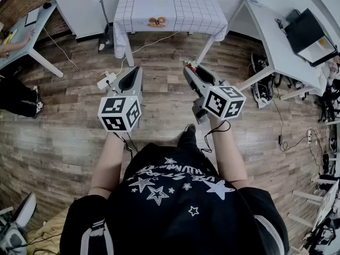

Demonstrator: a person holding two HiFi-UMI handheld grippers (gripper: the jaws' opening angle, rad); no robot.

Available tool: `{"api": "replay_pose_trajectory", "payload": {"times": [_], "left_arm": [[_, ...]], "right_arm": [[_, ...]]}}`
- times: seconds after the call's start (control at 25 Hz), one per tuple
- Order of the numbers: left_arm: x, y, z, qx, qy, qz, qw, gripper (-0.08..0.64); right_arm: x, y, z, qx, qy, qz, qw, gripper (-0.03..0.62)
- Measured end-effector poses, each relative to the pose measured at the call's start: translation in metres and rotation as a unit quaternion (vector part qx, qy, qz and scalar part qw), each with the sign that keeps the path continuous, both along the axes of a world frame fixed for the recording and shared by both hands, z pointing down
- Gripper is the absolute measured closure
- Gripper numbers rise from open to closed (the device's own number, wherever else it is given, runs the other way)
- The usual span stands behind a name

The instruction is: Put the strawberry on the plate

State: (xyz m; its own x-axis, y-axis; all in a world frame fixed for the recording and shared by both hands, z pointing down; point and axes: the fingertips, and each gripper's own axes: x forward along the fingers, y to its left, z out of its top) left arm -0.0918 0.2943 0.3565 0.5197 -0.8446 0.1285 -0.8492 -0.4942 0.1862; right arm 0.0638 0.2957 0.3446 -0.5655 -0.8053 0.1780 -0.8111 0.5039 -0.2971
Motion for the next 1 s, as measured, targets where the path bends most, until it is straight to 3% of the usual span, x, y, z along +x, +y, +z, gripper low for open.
{"api": "replay_pose_trajectory", "payload": {"times": [0.44,1.0], "left_arm": [[0.001,0.004,0.006,0.003,-0.010,0.016,0.9998,0.552],[-0.038,0.009,0.029,-0.025,-0.005,0.001,0.9997,0.551]], "right_arm": [[-0.005,0.006,0.010,-0.007,0.002,0.008,1.000,0.436],[-0.032,0.004,0.032,-0.028,0.012,-0.006,1.000,0.436]]}}
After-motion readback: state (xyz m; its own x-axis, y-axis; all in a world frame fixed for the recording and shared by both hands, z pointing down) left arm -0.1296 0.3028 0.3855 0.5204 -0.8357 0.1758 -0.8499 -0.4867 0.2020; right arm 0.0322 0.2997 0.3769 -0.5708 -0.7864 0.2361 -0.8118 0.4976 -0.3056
